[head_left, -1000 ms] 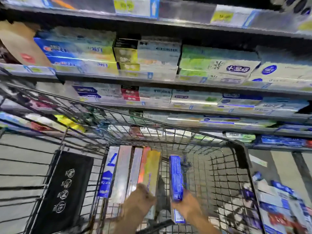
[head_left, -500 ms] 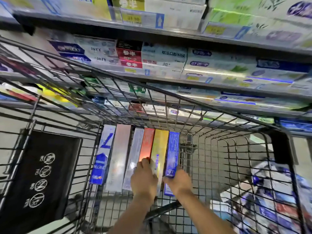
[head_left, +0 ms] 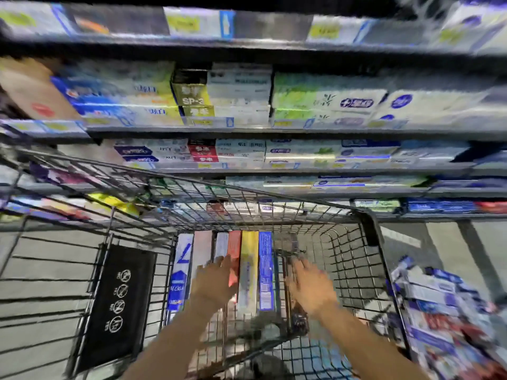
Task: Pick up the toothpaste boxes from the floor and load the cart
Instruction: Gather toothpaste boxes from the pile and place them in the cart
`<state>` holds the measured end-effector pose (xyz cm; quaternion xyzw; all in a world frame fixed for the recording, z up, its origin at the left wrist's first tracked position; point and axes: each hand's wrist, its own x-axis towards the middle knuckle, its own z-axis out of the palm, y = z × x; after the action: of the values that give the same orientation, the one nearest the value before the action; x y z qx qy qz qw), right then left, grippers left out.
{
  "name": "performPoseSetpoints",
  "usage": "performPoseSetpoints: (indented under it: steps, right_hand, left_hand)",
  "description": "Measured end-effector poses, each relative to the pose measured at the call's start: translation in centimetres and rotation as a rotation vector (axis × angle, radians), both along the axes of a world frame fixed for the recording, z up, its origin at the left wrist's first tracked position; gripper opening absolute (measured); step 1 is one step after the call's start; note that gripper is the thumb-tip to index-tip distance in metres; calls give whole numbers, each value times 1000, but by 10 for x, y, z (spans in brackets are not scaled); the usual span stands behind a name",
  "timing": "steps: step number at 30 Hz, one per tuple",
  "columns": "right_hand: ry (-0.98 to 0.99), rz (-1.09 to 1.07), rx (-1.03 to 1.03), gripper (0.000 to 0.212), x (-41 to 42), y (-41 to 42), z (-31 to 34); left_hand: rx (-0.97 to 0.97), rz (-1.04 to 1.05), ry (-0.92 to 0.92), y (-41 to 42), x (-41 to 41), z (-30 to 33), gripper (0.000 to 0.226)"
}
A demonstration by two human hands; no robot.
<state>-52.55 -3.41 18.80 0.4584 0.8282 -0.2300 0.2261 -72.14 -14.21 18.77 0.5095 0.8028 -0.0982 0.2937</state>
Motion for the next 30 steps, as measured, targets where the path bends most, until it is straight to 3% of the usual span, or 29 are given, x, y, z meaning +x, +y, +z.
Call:
performPoseSetpoints:
  steps: [7,9,16,23,30]
  right_hand:
    - [-45,56,177,78,40,11,112]
    - [-21,36,247,66,59,18,137]
    - [84,-227,413,61,152,28,221]
    - [55,-498,497,63,301,14,234]
    - [14,-706,442,64,496,-40,209]
  left_hand:
    - [182,-253,154,36,-8,139,80]
    - [241,-343,198,54,5,171,81]
    - [518,-605,118,113,96,252,75]
    - [564,-851,96,148,224,283,78]
    - [484,-982,14,159,412,259,77]
